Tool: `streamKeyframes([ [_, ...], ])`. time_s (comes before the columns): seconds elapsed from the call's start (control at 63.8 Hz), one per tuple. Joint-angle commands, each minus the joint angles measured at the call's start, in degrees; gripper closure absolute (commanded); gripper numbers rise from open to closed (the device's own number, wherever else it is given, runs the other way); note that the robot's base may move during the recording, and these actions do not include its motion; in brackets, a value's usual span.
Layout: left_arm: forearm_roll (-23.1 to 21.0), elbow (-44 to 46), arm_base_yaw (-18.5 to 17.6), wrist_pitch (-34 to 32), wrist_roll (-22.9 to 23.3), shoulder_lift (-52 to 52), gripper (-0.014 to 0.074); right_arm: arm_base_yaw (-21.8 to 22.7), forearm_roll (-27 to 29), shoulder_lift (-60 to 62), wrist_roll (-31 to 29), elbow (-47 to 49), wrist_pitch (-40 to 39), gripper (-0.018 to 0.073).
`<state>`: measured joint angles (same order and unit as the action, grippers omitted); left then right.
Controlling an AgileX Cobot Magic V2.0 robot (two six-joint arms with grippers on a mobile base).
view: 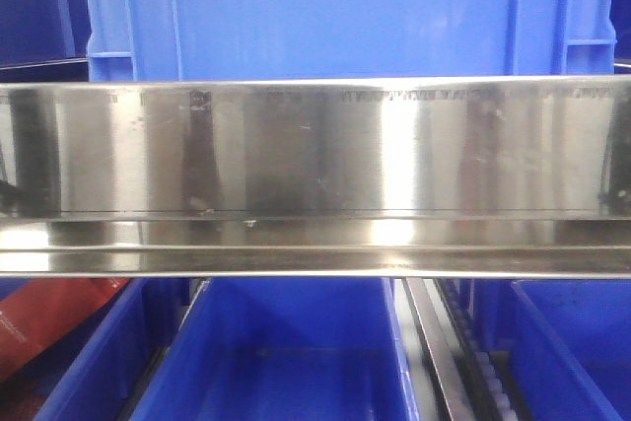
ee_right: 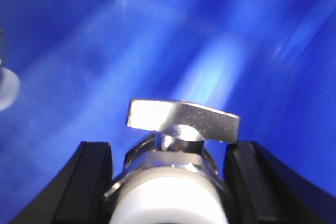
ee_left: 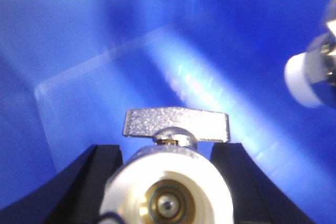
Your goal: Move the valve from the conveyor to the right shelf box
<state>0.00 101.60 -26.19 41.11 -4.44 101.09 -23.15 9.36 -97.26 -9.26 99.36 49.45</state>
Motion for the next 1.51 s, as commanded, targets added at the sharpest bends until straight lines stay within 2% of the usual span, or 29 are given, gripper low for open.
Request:
streamKeyframes([
  [0.0,0.31,1.33,-0.19,-2.24,0.05,0.18,0.0704,-0.21,-0.11,-0.92,-0.39,1.13,-2.52,0.0713],
  [0.094,0.31,1.33,-0.19,-1.7,0.05,1.02,0.0653,-0.21,-0.11,-2.15,-0.39,1.13,-1.83,0.0706],
  [0.173,0.0,1.33,-0.19,-1.02,0.05,1.49,0.0536,-0.21,-0.11,-2.6,-0.39,1.13,-1.45,0.0656],
  [0.251,0.0,1.33,-0.19,-0.8,0.05,1.58,0.0391,-0.21,-0.11,-2.7,-0.39,1.13,-1.45,0.0548],
  [0.298,0.0,1.33,-0.19,-0.8,0.05,1.58,0.0298,-0.21,-0.11,-2.7,-0.39,1.13,-1.45,0.0454],
  [0.423,0.31,1.33,-0.19,-0.59,0.05,1.58,0.0123,-0.21,-0.11,-2.7,-0.39,1.13,-1.32,0.022],
  [0.486,0.31,1.33,-0.19,-0.26,0.05,1.45,0.0068,-0.21,-0.11,-2.7,-0.39,1.13,-1.32,0.0108],
  [0.565,0.31,1.33,-0.19,-0.02,0.05,1.17,0.0036,-0.21,0.36,-2.56,-0.39,1.27,-1.32,0.0034],
  [0.627,0.31,1.33,-0.19,-0.02,0.05,0.61,0.0036,-0.21,0.88,-2.28,-0.39,1.27,-1.32,0.0017],
  [0.737,0.31,1.33,-0.19,-0.02,0.05,-0.89,0.0036,-0.21,2.57,-0.75,-0.39,1.27,-2.05,0.0036],
  [0.816,0.46,1.33,-0.19,0.02,0.05,-2.45,0.0041,-0.21,3.11,0.95,-0.39,1.27,-3.26,0.0088],
  [0.894,0.79,1.33,-0.19,0.53,0.05,-4.46,0.0066,-0.21,3.11,3.07,-0.39,1.27,-4.33,0.0181],
  [0.941,0.79,1.33,-0.19,0.78,0.05,-6.13,0.0099,-0.21,3.11,5.22,-0.39,1.27,-4.9,0.0272],
  [1.051,0.79,1.33,-0.19,0.78,0.05,-9.22,0.023,0.21,3.11,9.23,-0.39,1.27,-5.0,0.047],
  [1.098,1.02,1.33,-0.19,0.78,0.05,-10.48,0.0315,0.54,3.11,11.08,-0.39,1.27,-5.0,0.0578],
  [1.192,2.19,1.33,-0.19,0.92,0.05,-13.17,0.0493,2.05,3.11,14.15,-0.39,1.27,-4.78,0.073],
  [1.302,4.13,1.33,-0.19,2.1,0.05,-15.81,0.0703,4.87,3.11,17.46,-0.26,-0.78,-4.51,0.0717],
  [1.38,5.46,1.18,0.36,3.93,1.12,-17.18,0.0708,7.35,3.11,20.26,-0.26,-3.62,-4.51,0.0716],
  [1.49,5.46,-1.04,3.17,4.57,6.35,-19.35,0.0708,9.75,3.11,24.83,-0.26,-10.55,-5.87,0.0716],
])
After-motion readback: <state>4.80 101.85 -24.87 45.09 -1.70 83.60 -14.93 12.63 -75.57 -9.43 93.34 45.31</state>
